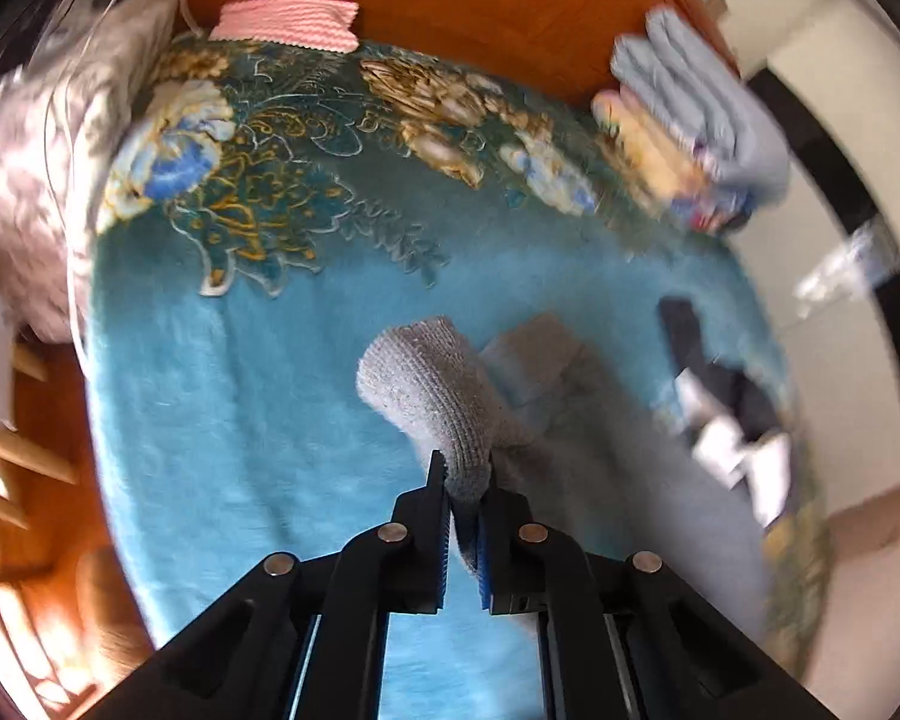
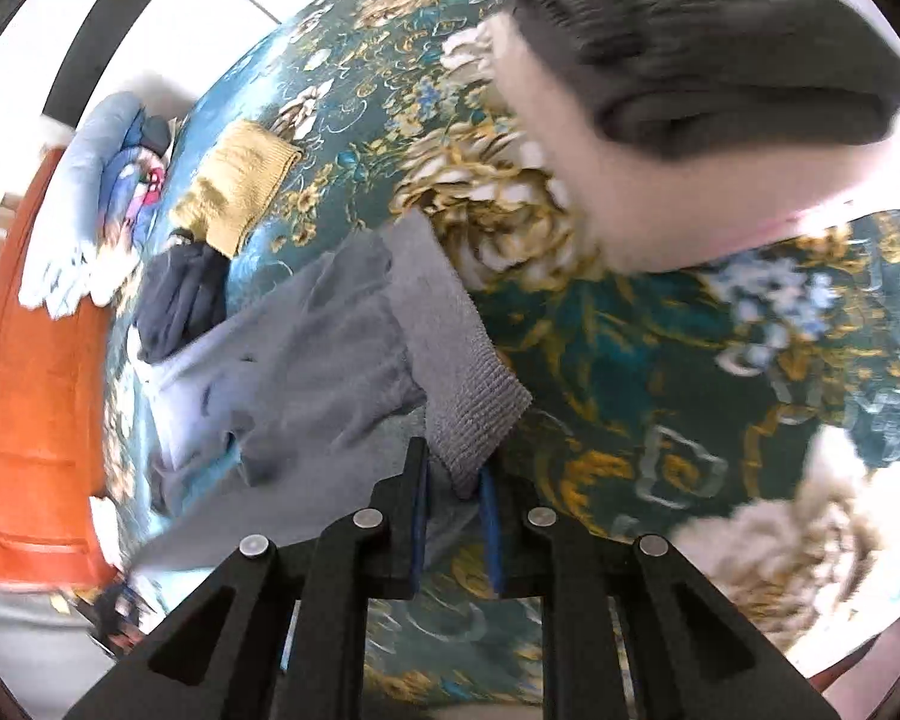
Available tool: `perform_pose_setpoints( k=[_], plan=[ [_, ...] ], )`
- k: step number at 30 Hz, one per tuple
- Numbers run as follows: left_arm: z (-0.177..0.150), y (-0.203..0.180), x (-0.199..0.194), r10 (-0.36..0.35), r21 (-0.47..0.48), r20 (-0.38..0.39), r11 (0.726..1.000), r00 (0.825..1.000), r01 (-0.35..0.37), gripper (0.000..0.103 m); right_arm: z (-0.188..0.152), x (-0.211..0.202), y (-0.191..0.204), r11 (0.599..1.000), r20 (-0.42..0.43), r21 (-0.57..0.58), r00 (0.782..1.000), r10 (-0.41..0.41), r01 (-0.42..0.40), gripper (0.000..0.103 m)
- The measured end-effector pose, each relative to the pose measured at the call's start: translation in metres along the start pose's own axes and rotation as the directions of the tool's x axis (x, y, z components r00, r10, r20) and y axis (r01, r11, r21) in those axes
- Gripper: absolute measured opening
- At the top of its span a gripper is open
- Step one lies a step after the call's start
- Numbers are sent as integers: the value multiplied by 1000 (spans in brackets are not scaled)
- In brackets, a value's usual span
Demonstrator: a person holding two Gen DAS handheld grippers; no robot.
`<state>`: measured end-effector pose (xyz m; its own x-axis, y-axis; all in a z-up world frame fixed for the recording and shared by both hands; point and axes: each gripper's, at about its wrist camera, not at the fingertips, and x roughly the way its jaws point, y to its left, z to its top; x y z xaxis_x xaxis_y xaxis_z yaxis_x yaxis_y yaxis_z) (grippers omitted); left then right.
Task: Fold clothes
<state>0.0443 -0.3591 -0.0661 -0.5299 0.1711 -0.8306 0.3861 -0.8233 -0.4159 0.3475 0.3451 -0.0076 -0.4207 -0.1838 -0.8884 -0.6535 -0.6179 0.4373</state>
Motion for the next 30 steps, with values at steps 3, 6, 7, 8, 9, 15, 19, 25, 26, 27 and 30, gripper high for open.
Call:
perform_pose_setpoints(
  k=[3,6,7,8,9,15,19,25,26,27,30],
  plan=[
    [-13,24,33,97,-30,-116,994,989,-101,8,-21,31,-31,997,-75,76,997,-18,24,16],
    [-18,40,38,111,-55,-134,991,985,-120,8,-39,71,-57,989,-150,142,988,-25,46,16],
    [-17,42,37,108,-54,-136,992,985,-116,8,-40,73,-59,987,-158,153,987,-20,44,16],
    [-16,42,37,104,-55,-136,992,985,-112,8,-39,74,-60,987,-160,157,987,-17,42,16],
    [-14,40,37,99,-56,-134,993,986,-108,8,-37,72,-59,988,-153,149,988,-18,41,16],
    [-9,28,39,118,-8,-161,993,980,-121,11,-28,66,-48,993,-151,110,988,-33,50,24],
    [-10,40,33,115,-45,-180,991,977,-125,20,-15,48,-44,988,-99,91,988,-120,129,31],
    [5,35,10,155,-68,-101,984,983,-162,43,21,21,5,988,27,-104,993,-112,114,34],
    [9,31,4,163,-67,-81,983,983,-168,52,27,25,20,986,38,-135,995,-92,96,37],
    [14,26,-1,168,-64,-64,983,984,-172,53,32,30,35,983,41,-167,997,-72,78,39],
    [24,10,-13,137,-52,-40,989,990,-139,53,43,55,79,960,25,-278,999,-30,36,39]
  ],
)
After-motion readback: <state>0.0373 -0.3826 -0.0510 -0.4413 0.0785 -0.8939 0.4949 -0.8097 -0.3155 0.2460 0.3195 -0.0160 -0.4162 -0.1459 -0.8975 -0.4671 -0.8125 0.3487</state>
